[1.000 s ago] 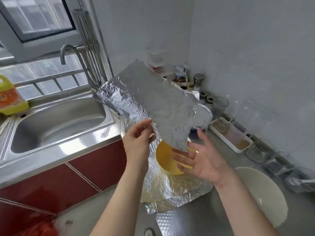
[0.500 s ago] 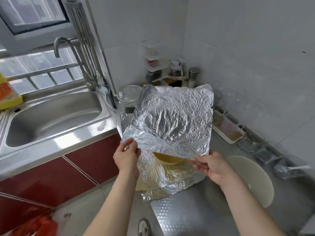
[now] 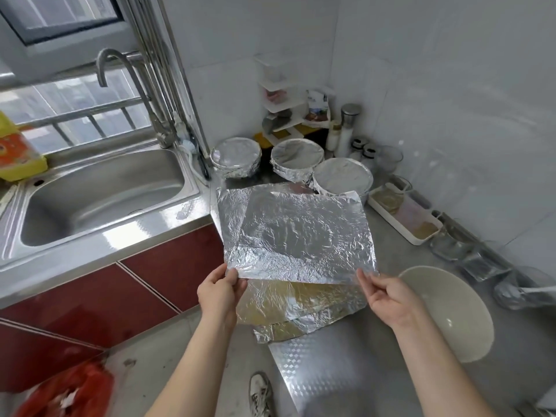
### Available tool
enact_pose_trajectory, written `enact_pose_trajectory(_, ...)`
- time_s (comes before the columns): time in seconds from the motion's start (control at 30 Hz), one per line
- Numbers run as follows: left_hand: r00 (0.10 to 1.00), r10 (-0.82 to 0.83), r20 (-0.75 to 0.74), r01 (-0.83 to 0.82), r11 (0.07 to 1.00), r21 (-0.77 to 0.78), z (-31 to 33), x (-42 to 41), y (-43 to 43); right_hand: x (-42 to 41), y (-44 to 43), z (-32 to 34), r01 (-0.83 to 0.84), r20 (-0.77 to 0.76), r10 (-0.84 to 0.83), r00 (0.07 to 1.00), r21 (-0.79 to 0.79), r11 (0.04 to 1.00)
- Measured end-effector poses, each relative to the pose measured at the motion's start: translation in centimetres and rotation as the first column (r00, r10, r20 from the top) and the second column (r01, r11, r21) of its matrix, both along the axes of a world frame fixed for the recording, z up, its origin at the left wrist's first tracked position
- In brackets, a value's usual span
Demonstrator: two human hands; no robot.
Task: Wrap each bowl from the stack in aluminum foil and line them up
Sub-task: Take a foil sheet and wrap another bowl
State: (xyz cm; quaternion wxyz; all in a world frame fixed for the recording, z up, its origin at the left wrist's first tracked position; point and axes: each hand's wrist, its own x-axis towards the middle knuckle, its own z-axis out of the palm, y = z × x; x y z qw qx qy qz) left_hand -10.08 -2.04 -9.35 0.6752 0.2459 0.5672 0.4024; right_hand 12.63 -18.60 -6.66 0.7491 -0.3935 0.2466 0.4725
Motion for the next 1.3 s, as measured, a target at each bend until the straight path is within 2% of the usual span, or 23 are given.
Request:
enact_pose_trajectory(0.13, 0.998, -0.046, -0.038, 0.046, 0.999, -0.009, -0.1, -0.4, -0.1, 0.4, -0.1, 0.0, 0.040, 0.039, -0.038, 0.999, -0.051, 0.998)
enact_pose_trajectory(0.4, 0.995, -0.066, -0.077, 0.066, 0.998, 0.003, -0.3, -0.8, -0.3, 0.1, -0.6, -0.5, 0.168, 0.353, -0.040, 0.935, -0.341, 0.925)
enact_pose_trajectory(0.6, 0.939, -0.235, -0.249, 0.266, 0.959, 0.100, 0.2, -0.5, -0.7, 0.1, -0.6, -1.8, 0.197, 0.537, 0.147, 0.831, -0.530, 0.825)
enact_pose_trajectory(0.77, 0.824, -0.443, -0.352, 0.528, 0.826, 0.197, 1.0, 0.9, -1.0, 0.5, -1.0, -1.8, 0.246, 0.621, 0.351, 0.701, -0.672, 0.698)
enact_pose_trajectory(0.97, 0.753, -0.458, -0.472, 0.588, 0.790, 0.172, 0.9, 1.1, -0.2, 1.1, -1.5, -2.2, 0.219, 0.588, 0.536, 0.606, -0.771, 0.598)
enact_pose_trajectory(1.1, 0.652, -0.506, -0.564, 0.675, 0.727, 0.129, 1.4, 0.6, 0.0, 1.0, -0.5, -1.4, 0.081, 0.524, 0.735, 0.431, -0.833, 0.547)
enact_pose_trajectory(1.13, 0.604, -0.484, -0.633, 0.693, 0.712, 0.117, 1.4, 0.7, 0.0, 1.0, -0.1, -1.1, 0.055, 0.516, 0.756, 0.402, -0.838, 0.543)
enact_pose_trajectory(1.2, 0.432, -0.292, -0.853, 0.749, 0.643, 0.159, 1.5, 1.0, -0.1, 1.4, 0.5, -1.0, 0.023, 0.507, 0.772, 0.385, -0.841, 0.541)
enact_pose_trajectory(1.23, 0.383, -0.164, -0.909, 0.790, 0.569, 0.230, 1.7, 1.3, -0.4, 1.6, 0.8, -1.0, 0.022, 0.508, 0.769, 0.388, -0.840, 0.543)
enact_pose_trajectory(1.3, 0.311, -0.080, -0.947, 0.902, 0.337, 0.268, 2.3, 2.9, -1.2, 2.0, 1.2, -1.0, 0.025, 0.507, 0.750, 0.424, -0.835, 0.550)
